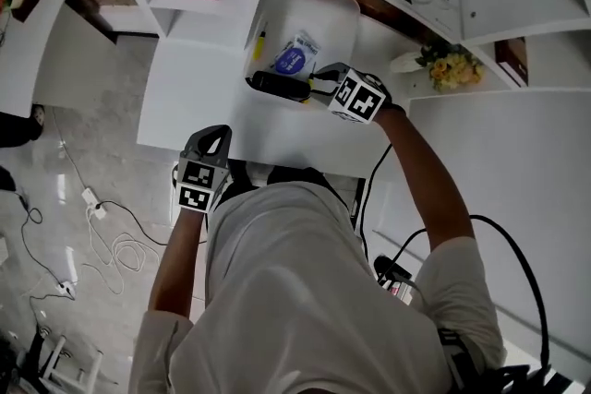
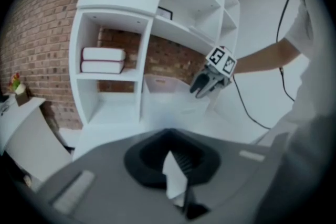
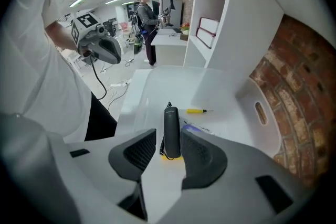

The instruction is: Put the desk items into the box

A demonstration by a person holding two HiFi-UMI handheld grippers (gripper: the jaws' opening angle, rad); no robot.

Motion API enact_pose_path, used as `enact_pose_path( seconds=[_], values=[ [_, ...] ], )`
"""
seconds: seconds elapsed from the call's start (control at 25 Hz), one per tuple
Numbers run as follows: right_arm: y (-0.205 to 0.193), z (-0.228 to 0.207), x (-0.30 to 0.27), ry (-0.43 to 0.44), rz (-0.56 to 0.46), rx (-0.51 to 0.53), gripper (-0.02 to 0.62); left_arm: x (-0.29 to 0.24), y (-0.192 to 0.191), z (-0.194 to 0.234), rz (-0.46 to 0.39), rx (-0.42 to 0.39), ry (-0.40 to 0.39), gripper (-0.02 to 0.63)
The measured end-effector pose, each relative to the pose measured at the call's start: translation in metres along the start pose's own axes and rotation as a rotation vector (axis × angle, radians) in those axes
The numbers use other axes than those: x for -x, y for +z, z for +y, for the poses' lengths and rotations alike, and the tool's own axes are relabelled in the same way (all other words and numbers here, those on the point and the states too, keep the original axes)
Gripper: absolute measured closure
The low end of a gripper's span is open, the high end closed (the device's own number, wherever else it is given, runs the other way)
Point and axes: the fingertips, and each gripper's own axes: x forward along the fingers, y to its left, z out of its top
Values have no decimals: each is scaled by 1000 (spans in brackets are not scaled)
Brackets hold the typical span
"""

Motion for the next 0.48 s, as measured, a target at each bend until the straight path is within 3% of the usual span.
enact_pose_path(
  seconds=[0.12,0.48],
  values=[
    [-3,4,23,-73,-50,-53,506,-7,7,-5,11,-30,-49,603],
    [-11,22,71,-221,-296,-333,577,-28,33,-26,6,-102,-151,603]
  ],
)
